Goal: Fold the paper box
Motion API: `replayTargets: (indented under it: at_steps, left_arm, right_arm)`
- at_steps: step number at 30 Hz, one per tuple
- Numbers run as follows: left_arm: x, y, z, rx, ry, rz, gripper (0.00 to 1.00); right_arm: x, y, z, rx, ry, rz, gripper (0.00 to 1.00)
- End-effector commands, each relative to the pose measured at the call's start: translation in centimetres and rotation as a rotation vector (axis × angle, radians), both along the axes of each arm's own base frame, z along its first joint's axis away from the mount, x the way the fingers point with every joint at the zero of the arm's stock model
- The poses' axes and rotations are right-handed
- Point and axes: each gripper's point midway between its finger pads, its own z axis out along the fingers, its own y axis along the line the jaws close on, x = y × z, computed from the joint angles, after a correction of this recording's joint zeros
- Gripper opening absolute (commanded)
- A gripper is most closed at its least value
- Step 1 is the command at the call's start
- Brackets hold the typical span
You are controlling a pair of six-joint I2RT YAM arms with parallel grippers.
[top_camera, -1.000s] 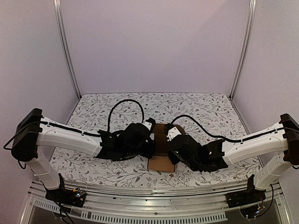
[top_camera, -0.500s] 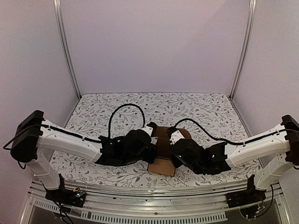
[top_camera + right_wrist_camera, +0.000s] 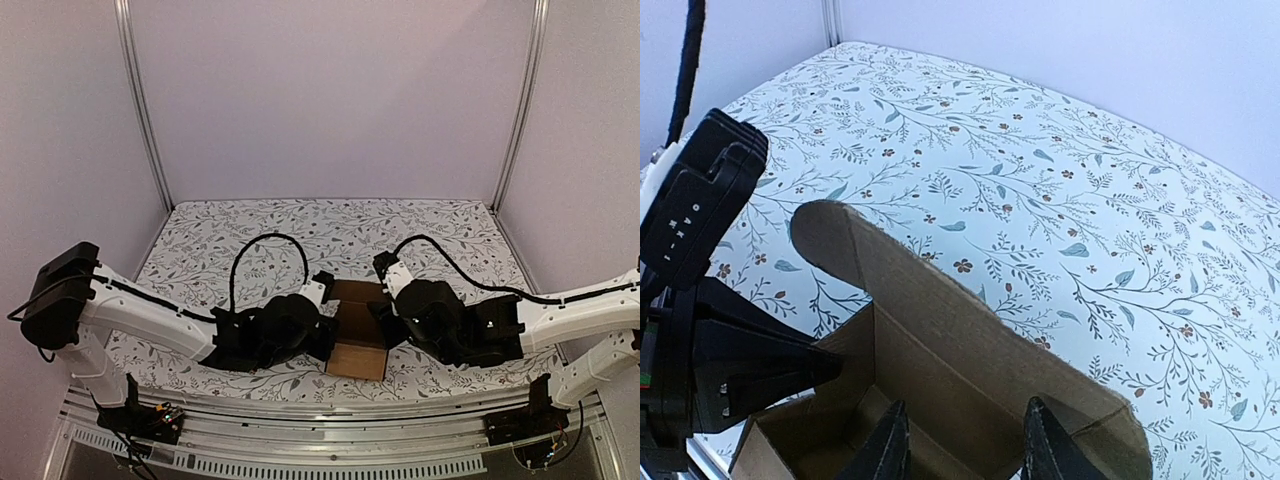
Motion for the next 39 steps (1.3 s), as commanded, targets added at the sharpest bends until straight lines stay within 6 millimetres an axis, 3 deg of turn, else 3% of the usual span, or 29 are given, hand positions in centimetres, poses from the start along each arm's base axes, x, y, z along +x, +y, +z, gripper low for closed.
replayTargets:
  at_steps: [1,8,13,20,27,32,39]
  left_arm:
    - [-0.2,0.3,-1.3,0.014,-0.049,0.019,0.00]
    - [-0.3,-0.3,-2.0,0.022,-0.119,0.020,0.00]
    - [0.2,-0.4,-1.5,-0.002,-0.200,0.025,0.00]
    - [0.7,-1.0,-0.6,-0.032,-0.328,0.008,0.00]
    - [1.1,-2.1,-0.7,-0.034,-0.421,-0.009,0.00]
    - [1.6,-2.3,-1.0,-0.030,-0.500,0.004,0.00]
    - [1.3,-2.6,-0.8,-0.083,-0.625,-0.017,0.00]
  right_arm:
    - [-0.6,-1.4,0.3,-0.013,0.016,-0.002,0.38]
    - [-0.3,-2.5,3.5,-0.001,-0.041,-0.021,0.43]
    - [0.1,-3.0,5.6,-0.011,-0.086,-0.036,0.47]
    - [1.4,-4.2,7.1,-0.010,-0.110,-0.065,0.51]
    - [2.2,-4.0,9.1,-0.005,-0.134,-0.059,0.53]
    - [2.8,-3.6,9.3,-0.002,-0.118,-0.046,0.54]
    - [4.4,-2.6,7.6,-0.020,-0.042,-0.047,0.54]
